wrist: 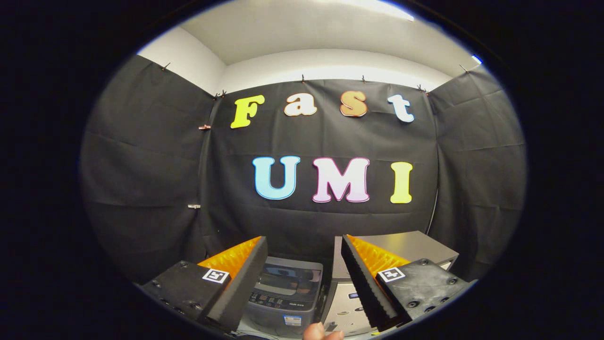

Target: Put the clothes into the washing machine and then close the washing machine lid.

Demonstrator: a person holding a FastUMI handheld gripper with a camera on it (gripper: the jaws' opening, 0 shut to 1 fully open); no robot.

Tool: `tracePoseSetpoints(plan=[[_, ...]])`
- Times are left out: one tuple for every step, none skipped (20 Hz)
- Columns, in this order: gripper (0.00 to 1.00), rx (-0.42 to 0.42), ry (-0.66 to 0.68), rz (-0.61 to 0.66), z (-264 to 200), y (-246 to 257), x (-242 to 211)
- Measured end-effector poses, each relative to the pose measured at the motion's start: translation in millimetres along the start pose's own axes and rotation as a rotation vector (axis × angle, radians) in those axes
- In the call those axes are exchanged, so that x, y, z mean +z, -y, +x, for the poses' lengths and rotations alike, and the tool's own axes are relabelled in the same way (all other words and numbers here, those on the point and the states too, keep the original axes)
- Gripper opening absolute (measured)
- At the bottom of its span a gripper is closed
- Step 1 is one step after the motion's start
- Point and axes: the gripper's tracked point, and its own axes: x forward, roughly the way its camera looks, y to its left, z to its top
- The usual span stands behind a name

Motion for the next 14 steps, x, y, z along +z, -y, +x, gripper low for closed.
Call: tracePoseSetpoints(plan=[[0.99,-0.004,-0.013,-0.001,-3.6,3.7,-3.1],[0.99,-0.013,-0.024,-0.002,-8.1,8.8,-5.7],[0.99,-0.022,-0.018,0.005,-14.1,13.7,-4.3],[0.99,-0.029,-0.005,0.011,-20.6,17.4,-0.6],[0.99,-0.039,0.001,0.019,-25.4,20.5,0.1],[0.99,-0.045,0.005,0.028,-31.0,23.6,-0.9],[0.99,-0.049,0.006,0.041,-35.0,26.1,-0.4],[0.99,-0.055,0.004,0.050,-39.5,29.7,-0.7],[0.99,-0.059,0.005,0.052,-42.3,32.7,-0.6],[0.99,-0.067,0.006,0.050,-46.3,37.8,-0.1],[0.99,-0.072,0.004,0.046,-49.2,41.5,-1.1],[0.99,-0.075,0.004,0.039,-52.6,43.9,-0.9],[0.99,-0.082,0.001,0.032,-54.7,46.8,-2.0],[0.99,-0.085,0.001,0.027,-56.8,49.4,-1.8]])
